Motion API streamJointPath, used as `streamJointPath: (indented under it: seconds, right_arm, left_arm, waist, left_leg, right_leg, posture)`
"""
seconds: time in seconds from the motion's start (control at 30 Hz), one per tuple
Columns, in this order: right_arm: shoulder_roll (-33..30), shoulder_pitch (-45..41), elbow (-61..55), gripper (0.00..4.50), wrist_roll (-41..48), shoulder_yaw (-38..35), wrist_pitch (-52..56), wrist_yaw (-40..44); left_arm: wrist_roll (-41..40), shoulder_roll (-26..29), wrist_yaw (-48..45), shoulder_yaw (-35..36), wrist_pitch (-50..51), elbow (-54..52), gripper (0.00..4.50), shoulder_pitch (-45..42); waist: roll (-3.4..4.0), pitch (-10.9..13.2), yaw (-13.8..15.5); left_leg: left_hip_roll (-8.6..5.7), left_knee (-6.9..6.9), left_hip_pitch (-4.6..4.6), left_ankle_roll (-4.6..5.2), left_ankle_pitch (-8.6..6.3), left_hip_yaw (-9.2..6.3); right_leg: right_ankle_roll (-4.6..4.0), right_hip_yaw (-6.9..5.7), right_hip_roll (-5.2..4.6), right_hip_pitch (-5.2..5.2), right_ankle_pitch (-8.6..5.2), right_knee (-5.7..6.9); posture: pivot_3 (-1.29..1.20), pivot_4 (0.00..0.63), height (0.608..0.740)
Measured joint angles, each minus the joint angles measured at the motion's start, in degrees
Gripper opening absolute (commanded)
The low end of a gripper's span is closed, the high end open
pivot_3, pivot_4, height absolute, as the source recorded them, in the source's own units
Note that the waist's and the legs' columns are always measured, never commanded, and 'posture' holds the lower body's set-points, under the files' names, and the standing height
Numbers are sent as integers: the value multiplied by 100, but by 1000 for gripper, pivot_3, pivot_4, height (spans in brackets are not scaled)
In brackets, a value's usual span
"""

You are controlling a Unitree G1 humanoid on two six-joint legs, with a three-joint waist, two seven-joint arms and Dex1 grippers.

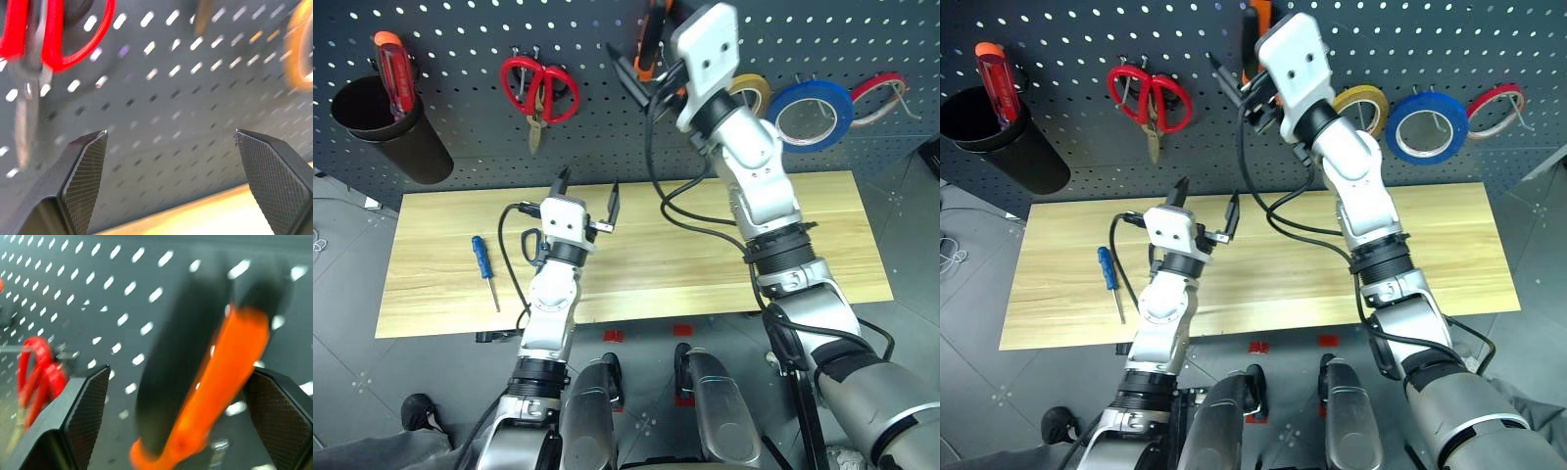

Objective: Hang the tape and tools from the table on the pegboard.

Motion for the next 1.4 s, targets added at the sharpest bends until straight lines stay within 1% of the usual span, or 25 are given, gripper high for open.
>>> streamJointPath:
  seconds: [0.07,0.2,0.3,0.37,0.43,0.53,0.6,0.67,0.7,0.77,0.83,0.97,1.03,1.2,1.4]
  right_arm:
    - [-167,193,-406,4446,99,-75,299,53]
    - [-543,784,-1459,4446,367,-239,1239,218]
    - [-961,1158,-2218,4446,555,-246,1910,468]
    - [-1404,1520,-2688,4446,690,-254,2332,757]
    - [-1950,2041,-2947,4446,879,-367,2751,1124]
    - [-2522,2559,-3239,4446,1285,-612,3313,1607]
    - [-2973,2942,-3649,4446,1717,-704,3881,2034]
    - [-3162,3455,-4068,4446,2161,-614,4409,2387]
    - [-3202,3751,-4286,4446,2321,-395,4573,2560]
    - [-3091,4112,-4500,4446,2411,199,4702,2765]
    - [-2832,4134,-4495,4446,2347,519,4675,2719]
    - [-2347,3966,-4175,4446,1971,955,4328,2517]
    - [-2226,3968,-4004,4446,1813,1108,4216,2458]
    - [-1978,3969,-3929,4446,1643,1237,4106,2439]
    - [-1863,3978,-3929,4446,1552,1250,4102,2361]
  left_arm:
    - [-62,203,-60,106,348,-7,4385,4]
    - [-253,549,-182,346,1167,-72,4385,36]
    - [-604,727,-383,471,2236,-177,4385,48]
    - [-818,907,-557,486,3040,-389,4385,106]
    - [-1084,1146,-600,671,3921,-852,4385,251]
    - [-1340,1451,-527,986,5062,-1630,4385,442]
    - [-1520,1498,-396,1166,5899,-2224,4385,532]
    - [-1711,1478,-196,1308,6953,-2823,4385,546]
    - [-1744,1434,-46,1363,7597,-3113,4385,515]
    - [-1746,1241,220,1466,8481,-3406,4385,485]
    - [-1746,1038,348,1560,9025,-3421,4385,418]
    - [-1572,1030,566,1531,9717,-3393,4385,422]
    - [-1462,994,644,1473,9861,-3341,4385,419]
    - [-1259,632,834,1205,9885,-2925,4385,135]
    - [-915,387,1113,1075,9508,-2378,4385,-181]
  waist:
    - [0,0,1]
    - [0,0,10]
    - [-1,-1,18]
    - [-2,-1,21]
    - [-5,-3,36]
    - [-4,-3,52]
    - [-11,-9,64]
    - [-17,-12,97]
    - [-17,-14,115]
    - [-18,-15,134]
    - [-19,-16,149]
    - [-51,-35,201]
    - [-51,-35,264]
    - [-55,-38,405]
    - [-57,-39,451]
  left_leg:
    - [0,-3,0,0,0,0]
    - [0,-3,-3,0,0,-1]
    - [0,0,-2,-2,1,-4]
    - [0,-2,-2,-4,2,-7]
    - [0,-3,-3,-5,2,-8]
    - [-1,-2,-2,-5,3,-7]
    - [1,-3,4,-10,5,-23]
    - [2,-4,7,-14,7,-33]
    - [3,-5,8,-17,9,-36]
    - [0,-4,10,-22,12,-35]
    - [-2,2,10,-26,15,-35]
    - [-2,-2,10,-39,23,-45]
    - [-2,-3,10,-40,24,-45]
    - [-2,5,10,-47,29,-63]
    - [-2,3,9,-51,33,-79]
  right_leg:
    - [0,-1,0,0,0,-2]
    - [0,-1,0,-1,0,-3]
    - [0,-1,2,0,0,1]
    - [1,-3,2,0,-1,-1]
    - [1,-2,4,1,-1,-5]
    - [1,1,3,1,-1,-2]
    - [1,-3,7,18,-1,-7]
    - [2,-1,9,26,-1,-7]
    - [2,1,12,28,-2,-7]
    - [4,-1,13,27,-2,-2]
    - [4,-6,13,27,-2,5]
    - [4,-11,13,27,-2,5]
    - [4,-13,13,27,-1,4]
    - [3,-16,11,39,-1,5]
    - [2,-28,12,43,0,5]
  posture:
    - [-129,393,740]
    - [-120,391,740]
    - [-122,389,740]
    - [-122,386,740]
    - [-113,381,740]
    - [-81,380,740]
    - [-42,379,740]
    - [-22,374,740]
    - [-22,374,740]
    - [-2,367,740]
    - [6,365,740]
    - [19,364,740]
    - [20,367,740]
    - [23,366,740]
    - [4,369,740]
